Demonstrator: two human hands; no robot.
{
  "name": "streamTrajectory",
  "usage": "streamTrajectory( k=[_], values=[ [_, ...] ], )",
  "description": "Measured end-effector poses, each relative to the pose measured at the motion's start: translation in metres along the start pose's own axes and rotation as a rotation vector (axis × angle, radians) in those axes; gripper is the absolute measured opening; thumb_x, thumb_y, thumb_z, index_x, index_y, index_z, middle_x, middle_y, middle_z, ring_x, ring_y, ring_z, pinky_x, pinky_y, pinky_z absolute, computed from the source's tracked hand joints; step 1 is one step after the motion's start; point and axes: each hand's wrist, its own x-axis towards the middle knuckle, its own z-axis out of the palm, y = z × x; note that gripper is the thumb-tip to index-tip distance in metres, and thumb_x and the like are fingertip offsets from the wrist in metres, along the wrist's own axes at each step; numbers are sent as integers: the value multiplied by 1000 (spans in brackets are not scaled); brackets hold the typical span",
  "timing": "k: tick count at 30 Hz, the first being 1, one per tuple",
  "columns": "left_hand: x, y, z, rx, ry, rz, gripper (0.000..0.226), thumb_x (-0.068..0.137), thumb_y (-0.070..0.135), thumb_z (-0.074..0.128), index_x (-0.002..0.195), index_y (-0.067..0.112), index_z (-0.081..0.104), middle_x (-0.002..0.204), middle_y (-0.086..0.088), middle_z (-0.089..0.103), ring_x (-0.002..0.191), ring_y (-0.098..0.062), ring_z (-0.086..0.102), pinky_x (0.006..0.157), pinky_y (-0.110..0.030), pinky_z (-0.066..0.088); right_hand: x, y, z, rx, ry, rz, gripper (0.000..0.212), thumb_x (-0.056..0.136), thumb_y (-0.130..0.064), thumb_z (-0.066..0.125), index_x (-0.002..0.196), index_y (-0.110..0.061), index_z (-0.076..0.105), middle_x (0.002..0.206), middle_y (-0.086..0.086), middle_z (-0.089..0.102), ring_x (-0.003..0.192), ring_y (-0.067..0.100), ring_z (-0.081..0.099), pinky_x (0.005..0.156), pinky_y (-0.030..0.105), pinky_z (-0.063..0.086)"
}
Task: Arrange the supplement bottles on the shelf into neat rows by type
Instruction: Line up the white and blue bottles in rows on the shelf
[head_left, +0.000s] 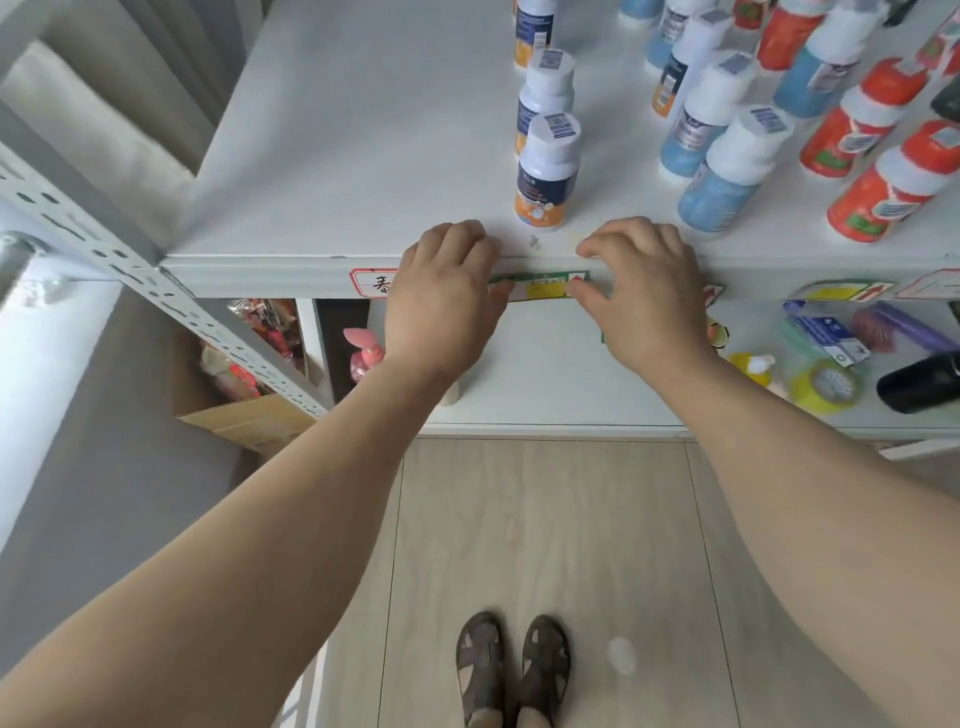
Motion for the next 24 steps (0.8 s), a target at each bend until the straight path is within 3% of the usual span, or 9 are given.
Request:
streamTrajectory(
  k=[10, 15, 20, 24],
  values=[
    [1, 2, -2, 12, -14, -18, 31, 81, 31, 60, 103, 10, 67, 107, -6, 65, 98, -31, 60, 80, -37, 47, 2, -1, 1, -18, -20, 50, 25, 80, -25, 74, 102, -16, 68, 107, 6, 63, 97, 33, 54, 82, 40, 41],
    [6, 10, -10, -40, -114, -141, 36, 81, 35, 64, 105, 8, 68, 110, -8, 64, 104, -33, 59, 84, -39, 49, 10, -6, -12, 12, -163, 110, 29, 83, -29, 73, 108, -16, 69, 112, 6, 62, 102, 34, 54, 87, 39, 40],
    [24, 23, -31, -205, -276, -382, 48, 89, 39, 62, 130, 13, 56, 132, -1, 55, 126, -23, 44, 97, -34, 40, 35, -18, -39, 363, -228, 311, 48, 86, -38, 70, 127, -16, 58, 129, 5, 58, 120, 24, 52, 99, 38, 42],
    [35, 26, -34, -309, -334, -451, 61, 89, 42, 62, 140, 12, 46, 140, -2, 50, 134, -20, 37, 105, -29, 31, 64, -33, -51, 528, -202, 362, 55, 84, -34, 72, 134, -19, 53, 136, 1, 53, 124, 16, 50, 102, 30, 40]
  ],
)
